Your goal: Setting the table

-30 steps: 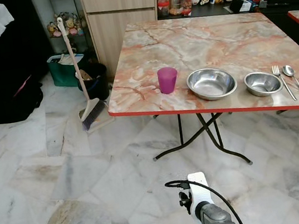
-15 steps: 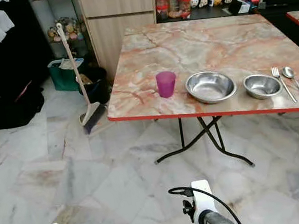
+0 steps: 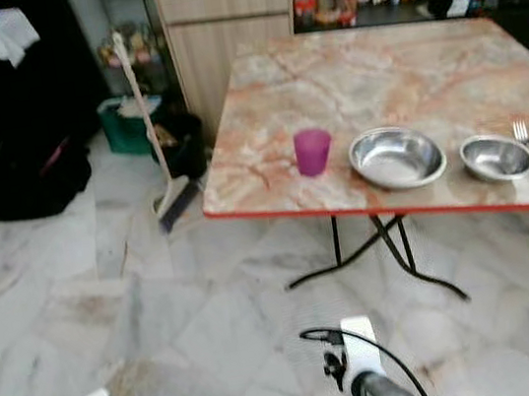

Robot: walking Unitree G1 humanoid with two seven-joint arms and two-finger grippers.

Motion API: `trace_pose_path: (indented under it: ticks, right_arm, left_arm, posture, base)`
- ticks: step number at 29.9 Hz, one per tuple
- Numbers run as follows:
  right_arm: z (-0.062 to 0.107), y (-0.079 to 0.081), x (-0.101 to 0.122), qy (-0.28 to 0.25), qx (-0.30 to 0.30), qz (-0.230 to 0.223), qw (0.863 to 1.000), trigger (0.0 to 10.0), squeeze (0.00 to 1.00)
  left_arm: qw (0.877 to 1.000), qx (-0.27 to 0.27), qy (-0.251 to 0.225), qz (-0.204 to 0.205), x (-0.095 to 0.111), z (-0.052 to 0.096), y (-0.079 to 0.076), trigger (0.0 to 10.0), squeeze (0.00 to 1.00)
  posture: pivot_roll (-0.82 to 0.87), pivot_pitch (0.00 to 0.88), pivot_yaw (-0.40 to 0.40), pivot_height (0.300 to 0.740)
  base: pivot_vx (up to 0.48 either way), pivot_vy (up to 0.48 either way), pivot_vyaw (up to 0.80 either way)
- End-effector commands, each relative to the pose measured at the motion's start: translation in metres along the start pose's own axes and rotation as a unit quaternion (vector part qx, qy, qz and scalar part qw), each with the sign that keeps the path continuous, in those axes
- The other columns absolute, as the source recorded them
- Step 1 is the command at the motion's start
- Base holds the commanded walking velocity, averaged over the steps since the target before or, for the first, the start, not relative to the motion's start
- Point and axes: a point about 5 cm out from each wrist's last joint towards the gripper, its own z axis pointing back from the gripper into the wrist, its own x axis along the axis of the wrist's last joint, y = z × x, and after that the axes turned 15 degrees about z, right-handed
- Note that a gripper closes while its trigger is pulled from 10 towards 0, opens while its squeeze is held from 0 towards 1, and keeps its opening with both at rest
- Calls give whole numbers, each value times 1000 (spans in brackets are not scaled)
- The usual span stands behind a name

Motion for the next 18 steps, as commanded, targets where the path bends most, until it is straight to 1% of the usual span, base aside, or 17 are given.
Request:
trace_pose_path:
  ticks: [1,5,6,9,18]
  right_arm:
    - [1,-3,-1,0,-8,-6,1000,10000,0]
    - [1,-4,-2,0,-10,-9,1000,10000,0]
    - [1,-4,-3,2,-11,-11,1000,10000,0]
    - [2,-6,-4,3,-14,-10,1000,10000,0]
    - [2,-6,-3,1,-12,-3,1000,10000,0]
  left_arm:
    - [1000,-3,4,-8,-1,0,-1,10000,0]
    - [1000,-7,5,-17,-3,0,-2,10000,0]
    - [1000,-7,5,-17,-3,1,-2,10000,0]
    - [1000,-8,7,-20,-5,1,-3,10000,0]
    - [1000,-13,8,-21,-5,1,-4,10000,0]
  posture:
    - [-46,0,-3,740]
    - [-49,0,-3,740]
    - [-50,0,-3,740]
    - [-54,0,-2,740]
    - [-58,0,-5,740]
  base:
    - [0,0,0]
    - [0,0,0]
    - [0,-289,0]
    - [0,-350,-640]
    - [0,-366,0]
